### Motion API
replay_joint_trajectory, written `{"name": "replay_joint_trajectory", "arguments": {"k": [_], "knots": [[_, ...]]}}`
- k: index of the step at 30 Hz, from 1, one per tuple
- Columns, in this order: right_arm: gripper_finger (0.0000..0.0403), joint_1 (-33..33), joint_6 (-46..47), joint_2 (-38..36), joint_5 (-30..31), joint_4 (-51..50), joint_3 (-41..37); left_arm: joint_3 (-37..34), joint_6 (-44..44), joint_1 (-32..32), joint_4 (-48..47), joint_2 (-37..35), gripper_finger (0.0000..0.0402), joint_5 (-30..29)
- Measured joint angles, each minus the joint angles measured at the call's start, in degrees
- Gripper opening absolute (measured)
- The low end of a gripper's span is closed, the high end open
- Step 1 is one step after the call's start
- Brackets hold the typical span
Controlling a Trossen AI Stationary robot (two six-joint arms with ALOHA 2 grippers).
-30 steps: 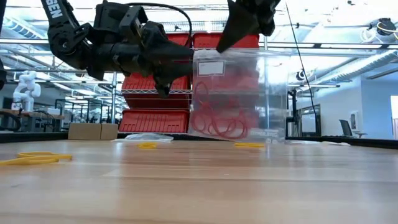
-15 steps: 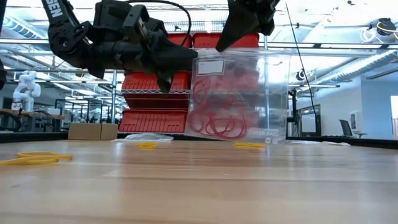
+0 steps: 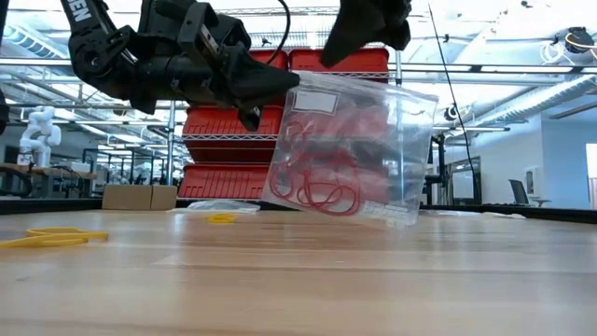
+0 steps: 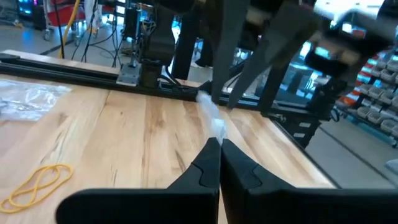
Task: Sort rubber bands
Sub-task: Close the bottom right transparent zip lock bag
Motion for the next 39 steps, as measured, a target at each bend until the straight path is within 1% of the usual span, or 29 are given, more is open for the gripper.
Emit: {"name": "replay_joint_trajectory", "arguments": {"k": [3,9,12,15,19,29,33,39], "knots": [[0.0059,-0.6,-0.3,-0.9,-1.3,2.3,0.0,0.0,0.9,-0.1,-0.4,0.0,0.0002,-0.2],[0.0114,-3.7,-1.5,-0.4,-8.2,4.3,0.0,0.0,0.9,-0.1,-0.5,0.0,0.0001,-0.2],[0.0132,-5.1,-1.7,-0.3,-8.9,4.3,0.0,0.0,0.9,-0.1,-0.6,0.0,0.0001,-0.2],[0.0137,-5.8,-2.4,-0.3,-10.0,4.6,0.0,0.0,0.9,-0.1,-0.6,0.0,0.0001,-0.2],[0.0127,-6.5,-2.4,0.1,-13.6,5.5,0.0,0.0,0.9,-0.1,-0.6,0.0,0.0001,-0.3],[0.0100,-7.3,-2.0,1.0,-13.6,4.8,0.0,0.0,0.8,-0.1,-0.5,0.0,0.0000,-0.7],[0.0070,-7.6,-3.2,1.0,-13.6,4.3,0.0,0.0,0.8,-0.1,-0.5,0.0,0.0000,-0.9],[0.0011,-7.7,-4.6,1.0,-13.6,3.2,0.0,0.0,0.5,0.0,-0.3,0.0,0.0000,-2.6]]}}
